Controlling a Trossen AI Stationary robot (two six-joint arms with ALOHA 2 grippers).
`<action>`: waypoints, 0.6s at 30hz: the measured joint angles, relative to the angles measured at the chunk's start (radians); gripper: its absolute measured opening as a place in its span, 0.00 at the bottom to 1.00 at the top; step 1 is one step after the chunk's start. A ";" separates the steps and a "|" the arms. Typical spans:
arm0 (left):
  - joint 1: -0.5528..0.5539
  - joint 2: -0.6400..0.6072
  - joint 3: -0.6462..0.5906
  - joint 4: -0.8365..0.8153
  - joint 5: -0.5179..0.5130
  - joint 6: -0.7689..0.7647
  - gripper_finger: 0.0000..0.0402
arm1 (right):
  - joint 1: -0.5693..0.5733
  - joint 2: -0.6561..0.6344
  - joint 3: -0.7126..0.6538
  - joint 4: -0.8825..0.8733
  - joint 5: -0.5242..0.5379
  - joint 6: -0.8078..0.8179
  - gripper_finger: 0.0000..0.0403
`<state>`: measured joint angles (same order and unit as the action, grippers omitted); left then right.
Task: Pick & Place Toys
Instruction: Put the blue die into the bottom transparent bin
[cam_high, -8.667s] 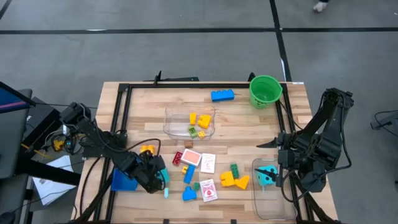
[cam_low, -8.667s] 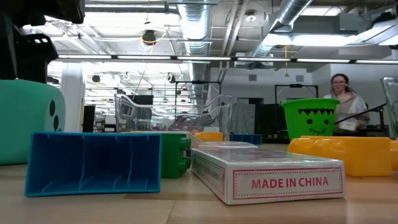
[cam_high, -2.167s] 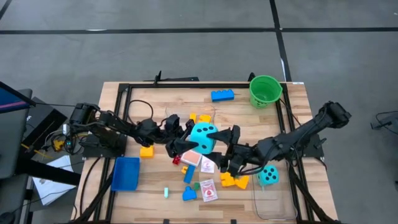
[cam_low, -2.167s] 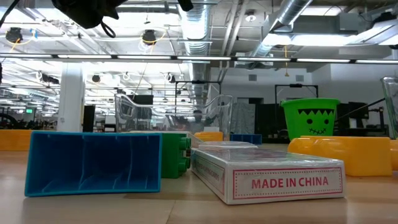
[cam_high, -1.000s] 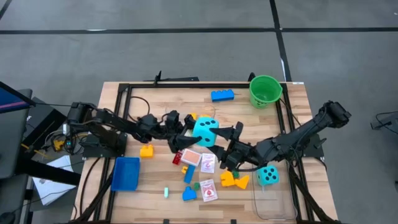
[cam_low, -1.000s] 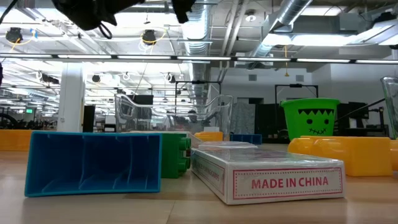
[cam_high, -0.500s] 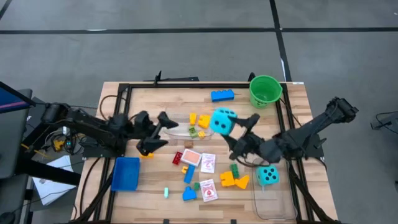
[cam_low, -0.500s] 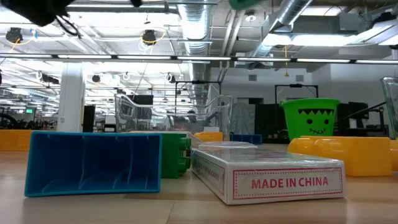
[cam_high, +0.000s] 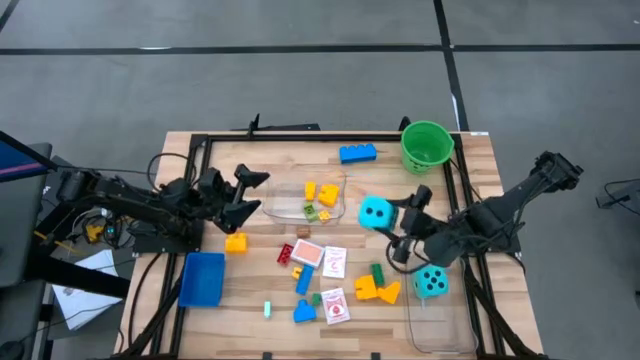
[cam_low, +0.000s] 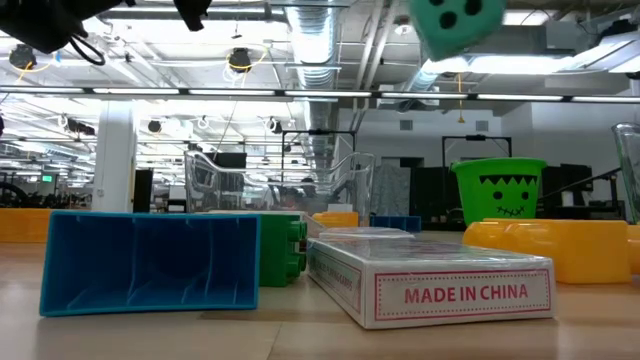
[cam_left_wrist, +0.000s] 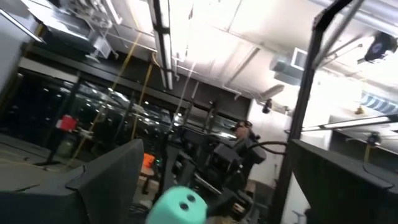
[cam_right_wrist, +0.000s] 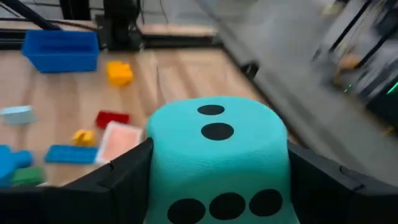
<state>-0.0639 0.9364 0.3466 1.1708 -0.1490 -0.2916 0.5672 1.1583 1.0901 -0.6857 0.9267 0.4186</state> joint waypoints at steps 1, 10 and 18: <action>0.012 0.000 0.000 0.004 0.000 0.000 0.98 | 0.004 -0.008 0.000 -0.030 -0.025 0.055 0.72; 0.091 0.001 0.000 0.052 0.000 0.005 0.98 | 0.055 0.009 0.001 -0.218 -0.298 0.507 0.72; 0.133 0.001 0.000 0.105 0.000 0.052 0.98 | 0.194 0.025 0.001 -0.298 -0.416 0.872 0.72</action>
<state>0.0694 0.9375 0.3470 1.2756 -0.1490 -0.2393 0.7612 1.1835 1.0908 -0.9841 0.5103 1.2910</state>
